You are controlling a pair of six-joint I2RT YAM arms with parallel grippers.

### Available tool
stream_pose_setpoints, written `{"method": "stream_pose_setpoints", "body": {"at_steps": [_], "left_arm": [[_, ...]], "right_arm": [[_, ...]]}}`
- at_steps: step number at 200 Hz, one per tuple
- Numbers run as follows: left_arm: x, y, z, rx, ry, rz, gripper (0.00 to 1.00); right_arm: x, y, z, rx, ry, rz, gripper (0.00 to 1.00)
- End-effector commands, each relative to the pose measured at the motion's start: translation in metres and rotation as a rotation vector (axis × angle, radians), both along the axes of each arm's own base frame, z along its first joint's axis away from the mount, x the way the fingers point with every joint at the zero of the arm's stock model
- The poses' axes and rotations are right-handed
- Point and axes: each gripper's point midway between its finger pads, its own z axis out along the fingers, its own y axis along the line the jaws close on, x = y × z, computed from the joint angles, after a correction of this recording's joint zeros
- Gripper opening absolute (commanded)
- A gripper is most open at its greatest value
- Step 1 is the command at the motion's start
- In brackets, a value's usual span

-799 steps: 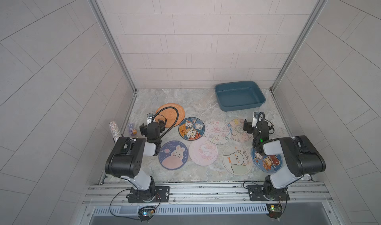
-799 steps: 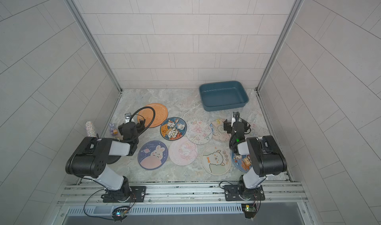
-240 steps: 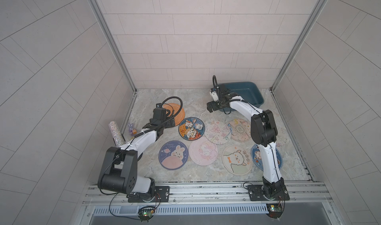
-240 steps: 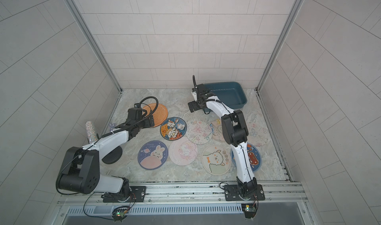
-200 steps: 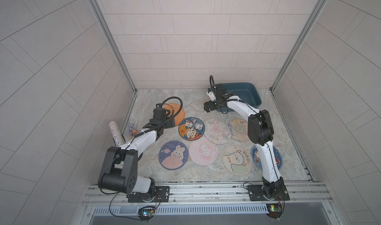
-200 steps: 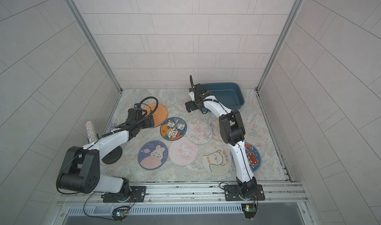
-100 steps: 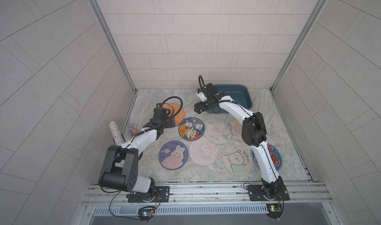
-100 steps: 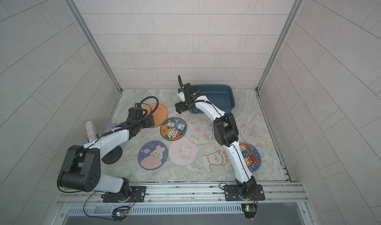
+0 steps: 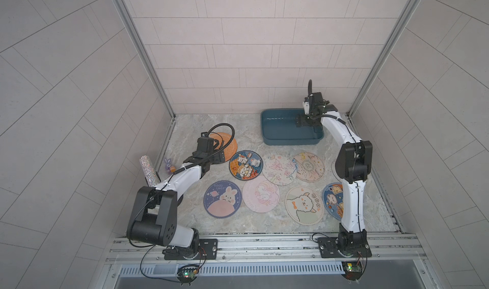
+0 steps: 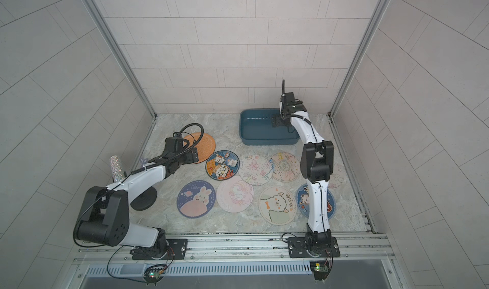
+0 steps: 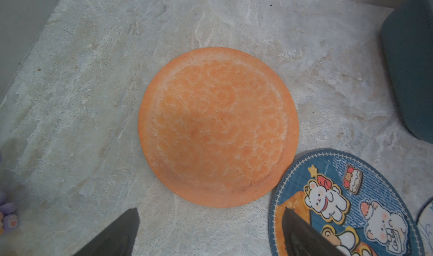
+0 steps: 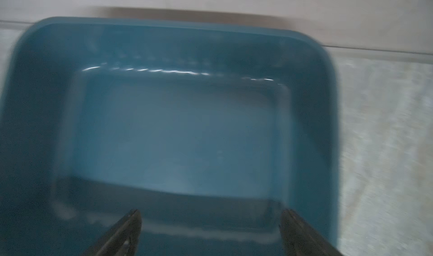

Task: Put the coasters into the storage box
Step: Move the storage box to the center of the board.

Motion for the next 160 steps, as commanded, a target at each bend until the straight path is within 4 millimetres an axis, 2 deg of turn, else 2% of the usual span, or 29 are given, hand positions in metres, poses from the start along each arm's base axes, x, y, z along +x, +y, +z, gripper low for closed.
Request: {"method": "stream_pose_setpoints", "body": {"at_steps": [1,27,51,74,107,160], "left_arm": [[0.005,-0.006,0.013,-0.014,-0.03,-0.018,1.0],[0.006,-0.008,0.013,-0.023,-0.035,-0.027,1.0],[0.007,-0.01,0.013,-0.03,-0.033,-0.037,1.0],[0.007,-0.012,0.014,-0.035,-0.034,-0.046,1.0],[0.007,-0.014,0.014,-0.04,-0.037,-0.057,1.0],[0.007,-0.015,0.013,-0.042,-0.036,-0.06,1.0]], "right_arm": [[-0.009,-0.038,0.007,-0.095,0.015,-0.077,0.95],[-0.007,-0.072,-0.008,-0.093,0.039,-0.137,0.95],[-0.005,-0.087,-0.031,-0.043,0.07,-0.153,0.9],[-0.004,-0.089,-0.052,0.025,0.103,-0.137,0.82],[-0.003,-0.085,-0.072,0.064,0.128,-0.109,0.73],[-0.004,-0.077,-0.085,0.095,0.141,-0.092,0.55]]}}
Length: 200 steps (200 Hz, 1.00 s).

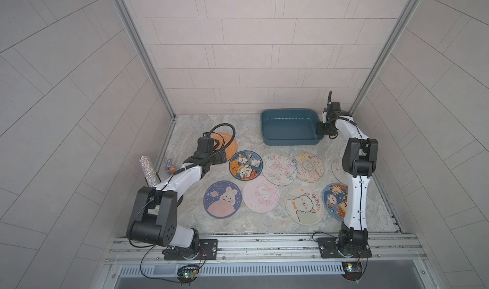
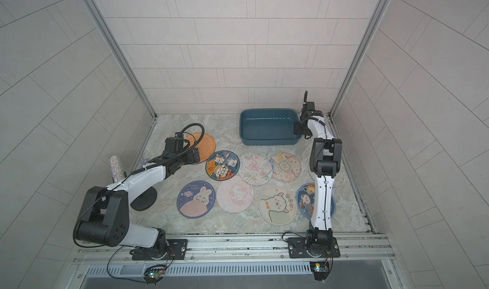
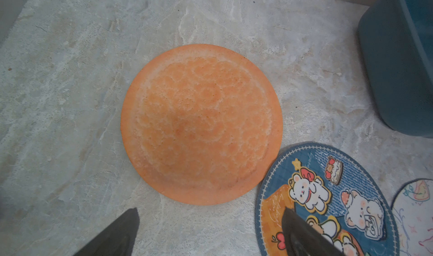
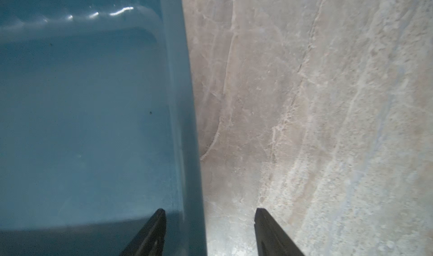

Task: Put the coasters into the storage box
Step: Move the storage box to the center of the board.

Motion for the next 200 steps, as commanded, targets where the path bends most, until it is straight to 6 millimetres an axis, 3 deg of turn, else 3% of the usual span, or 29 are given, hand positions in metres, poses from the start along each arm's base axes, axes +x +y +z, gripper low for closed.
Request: {"method": "stream_pose_setpoints", "body": {"at_steps": [1,87,156,200], "left_arm": [[0.007,-0.003,0.013,-0.003,-0.038,-0.01,1.0],[0.005,-0.004,0.011,-0.001,-0.03,-0.013,1.0],[0.005,-0.006,0.012,0.001,-0.031,-0.015,1.0],[0.004,-0.006,0.013,0.009,-0.035,-0.011,1.0]], "right_arm": [[0.0,0.008,0.0,0.021,-0.008,0.016,0.54],[-0.009,0.029,0.004,-0.008,-0.021,0.055,0.27],[-0.012,0.061,0.018,-0.015,-0.038,0.094,0.26],[-0.011,0.081,0.01,0.051,-0.028,0.077,0.27]]}}
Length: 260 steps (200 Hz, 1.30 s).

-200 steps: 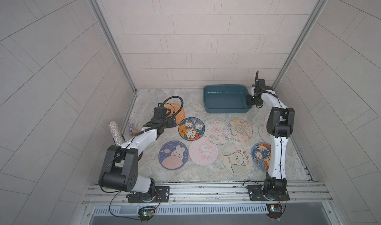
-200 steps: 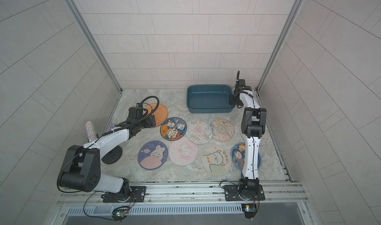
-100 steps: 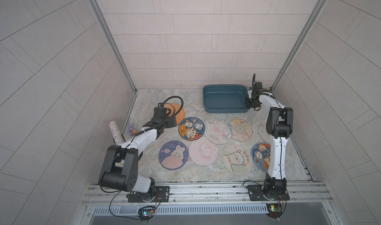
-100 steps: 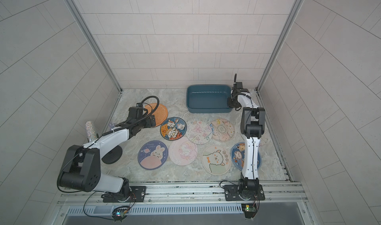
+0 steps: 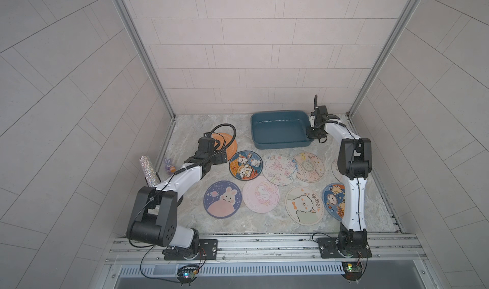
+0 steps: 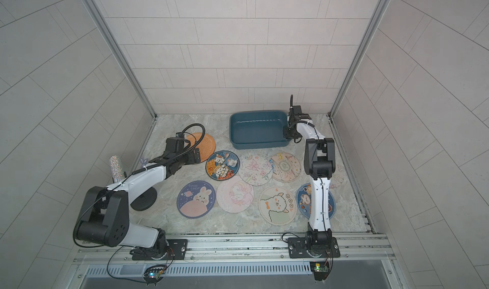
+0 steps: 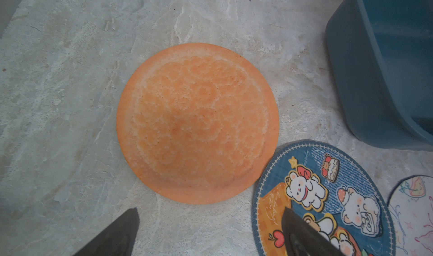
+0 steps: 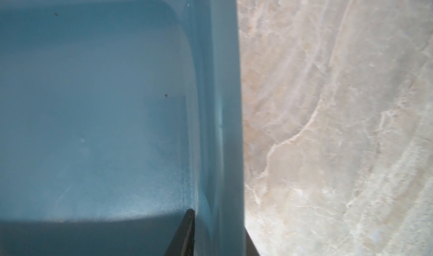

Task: Put the coasters into the storage box
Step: Move the storage box to the center of the board.

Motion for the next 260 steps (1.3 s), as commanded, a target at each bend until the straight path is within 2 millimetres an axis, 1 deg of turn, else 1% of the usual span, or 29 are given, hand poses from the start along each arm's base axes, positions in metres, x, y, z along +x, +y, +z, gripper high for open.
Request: {"method": "stream_pose_setpoints", "body": {"at_steps": [1,25,39,53,65,73,82,95,112,150,170,191,217,240,260], "left_arm": [[0.005,-0.001,0.013,0.008,-0.036,-0.001,1.0],[0.005,-0.003,0.013,0.006,-0.035,-0.002,1.0],[0.005,-0.003,0.012,0.007,-0.033,-0.003,1.0],[0.005,-0.005,0.012,0.007,-0.032,-0.006,1.0],[0.005,-0.006,0.012,0.008,-0.03,-0.01,1.0],[0.004,-0.008,0.012,0.01,-0.027,-0.014,1.0],[0.002,-0.011,0.01,0.013,-0.02,-0.021,1.0],[0.0,-0.015,0.008,0.016,-0.007,-0.025,1.0],[-0.002,-0.021,0.004,0.01,0.012,-0.031,1.0],[-0.009,-0.029,-0.005,-0.036,0.097,-0.029,1.0],[-0.014,-0.031,-0.012,-0.05,0.131,-0.029,1.0],[-0.016,-0.032,-0.017,-0.058,0.151,-0.031,1.0],[-0.016,-0.038,-0.023,-0.079,0.182,-0.051,0.99],[-0.016,-0.046,-0.031,-0.106,0.22,-0.076,0.95],[-0.015,-0.054,-0.038,-0.134,0.247,-0.1,0.92]], "right_arm": [[0.002,0.011,0.022,0.045,-0.035,-0.018,0.27],[0.003,0.027,0.017,0.077,-0.027,-0.011,0.27],[0.003,0.036,0.018,0.091,-0.025,0.004,0.27],[0.001,0.038,0.02,0.087,-0.017,0.008,0.29],[-0.001,0.037,0.025,0.083,-0.016,0.005,0.34],[-0.005,0.036,0.029,0.076,-0.015,0.008,0.41],[-0.009,0.034,0.034,0.069,-0.017,0.007,0.5],[-0.016,0.032,0.043,0.057,-0.022,0.006,0.62],[-0.027,0.03,0.054,0.053,-0.026,0.002,0.71],[-0.062,0.028,0.073,0.057,-0.029,-0.022,0.79],[-0.084,0.033,0.082,0.075,-0.034,-0.018,0.81],[-0.11,0.051,0.09,0.102,-0.032,0.027,0.81],[-0.143,0.082,0.098,0.133,-0.02,0.109,0.81],[-0.167,0.119,0.101,0.181,-0.022,0.189,0.81],[-0.184,0.155,0.094,0.219,-0.005,0.267,0.81]]}}
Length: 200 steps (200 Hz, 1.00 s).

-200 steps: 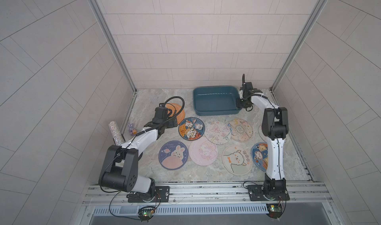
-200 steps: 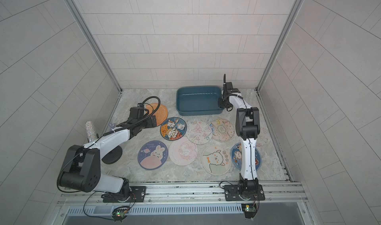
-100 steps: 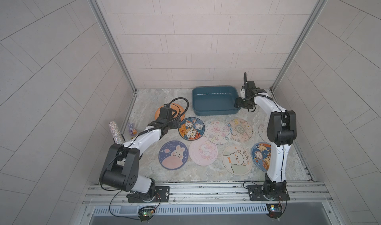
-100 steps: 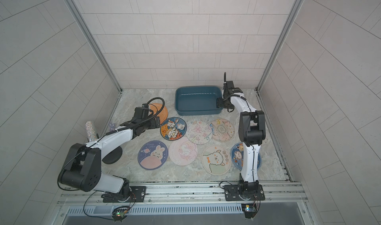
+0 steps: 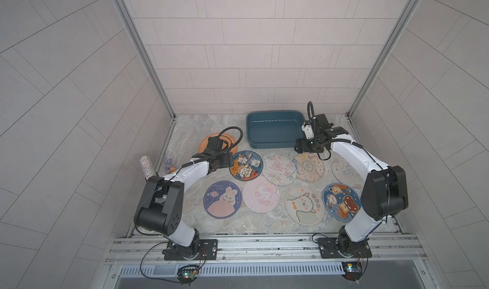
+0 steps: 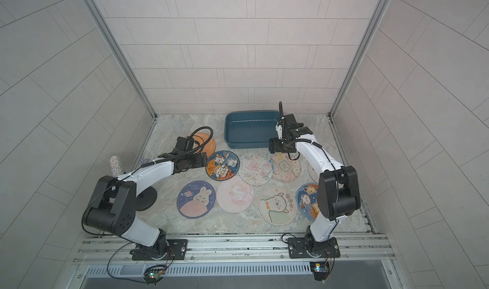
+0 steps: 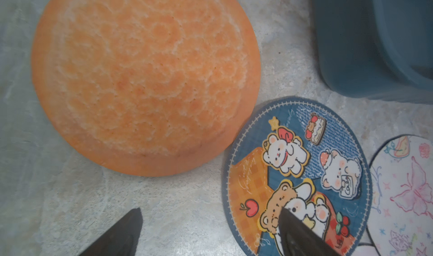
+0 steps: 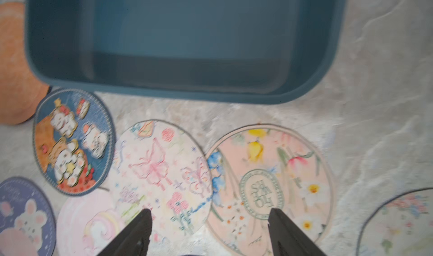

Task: Put the coasters into the storage box
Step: Move the storage box to the center of the board, then pick up the coaster from the center of the board.

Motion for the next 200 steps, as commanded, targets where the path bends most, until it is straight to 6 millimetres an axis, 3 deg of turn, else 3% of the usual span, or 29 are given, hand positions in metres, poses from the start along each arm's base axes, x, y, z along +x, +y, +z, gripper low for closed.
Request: {"method": "stream_pose_setpoints", "body": {"at_steps": [1,46,79,200], "left_arm": [[0.001,-0.013,-0.002,-0.051,0.039,-0.03,0.92],[0.002,-0.028,-0.013,-0.13,0.083,-0.061,0.83],[-0.001,-0.033,-0.026,-0.161,0.114,-0.057,0.79],[0.009,-0.039,-0.045,-0.203,0.135,-0.036,0.72]], "right_arm": [[-0.018,0.038,0.0,0.067,0.006,0.073,0.81],[-0.033,0.117,-0.029,0.122,0.044,0.22,0.81],[-0.032,0.149,-0.044,0.146,0.058,0.262,0.81],[-0.013,0.183,-0.087,0.186,0.094,0.258,0.77]]}}
